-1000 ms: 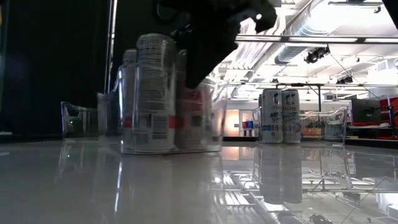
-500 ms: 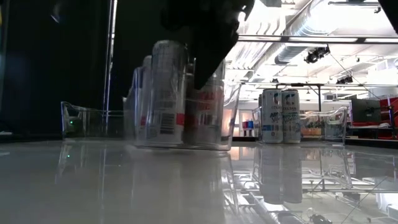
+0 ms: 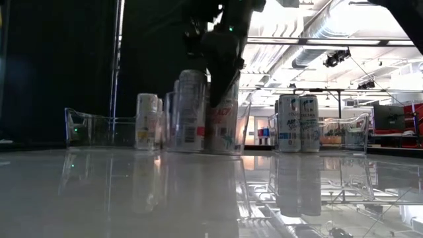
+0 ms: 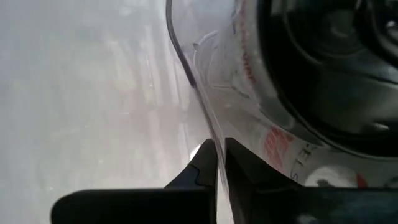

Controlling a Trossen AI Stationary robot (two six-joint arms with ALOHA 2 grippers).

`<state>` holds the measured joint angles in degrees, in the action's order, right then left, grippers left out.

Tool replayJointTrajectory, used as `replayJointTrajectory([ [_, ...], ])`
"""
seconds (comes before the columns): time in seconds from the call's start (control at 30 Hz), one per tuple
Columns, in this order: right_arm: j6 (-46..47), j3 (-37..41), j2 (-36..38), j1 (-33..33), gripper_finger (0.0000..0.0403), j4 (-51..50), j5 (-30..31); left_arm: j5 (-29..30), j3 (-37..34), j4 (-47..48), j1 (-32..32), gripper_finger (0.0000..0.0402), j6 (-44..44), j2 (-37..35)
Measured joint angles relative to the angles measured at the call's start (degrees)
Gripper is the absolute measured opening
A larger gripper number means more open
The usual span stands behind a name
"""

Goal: Sort soda cans
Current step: Move the bottom transparent bin to the top center of the table

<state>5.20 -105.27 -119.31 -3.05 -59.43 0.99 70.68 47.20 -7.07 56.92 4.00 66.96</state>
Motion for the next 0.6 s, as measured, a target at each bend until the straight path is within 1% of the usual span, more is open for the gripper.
replayJointTrajectory([
  [0.17, 0.04, -0.01, 0.05, -3.29, 0.0005, -2.34, 1.16, 0.01, 0.00, 0.02, 0.97, 0.0314, 0.42, 0.00],
  [0.33, 0.41, -0.02, 0.72, -6.78, 0.0005, -5.38, 5.85, 0.01, 0.00, 0.35, 1.63, 0.0314, 1.02, 0.00],
  [0.43, -0.73, 0.04, 1.25, -9.19, 0.0005, -4.89, 7.92, 0.02, 0.00, 0.68, 1.69, 0.0314, 1.63, 0.02],
  [0.53, -2.68, 0.04, 1.78, -11.45, 0.0005, -4.35, 6.94, 0.04, 0.00, 1.57, 1.69, 0.0314, 2.66, 0.02],
  [0.6, -4.43, 0.04, 1.80, -12.75, 0.0005, -3.47, 4.83, 0.05, 0.00, 2.02, 1.66, 0.0314, 3.08, 0.02],
])
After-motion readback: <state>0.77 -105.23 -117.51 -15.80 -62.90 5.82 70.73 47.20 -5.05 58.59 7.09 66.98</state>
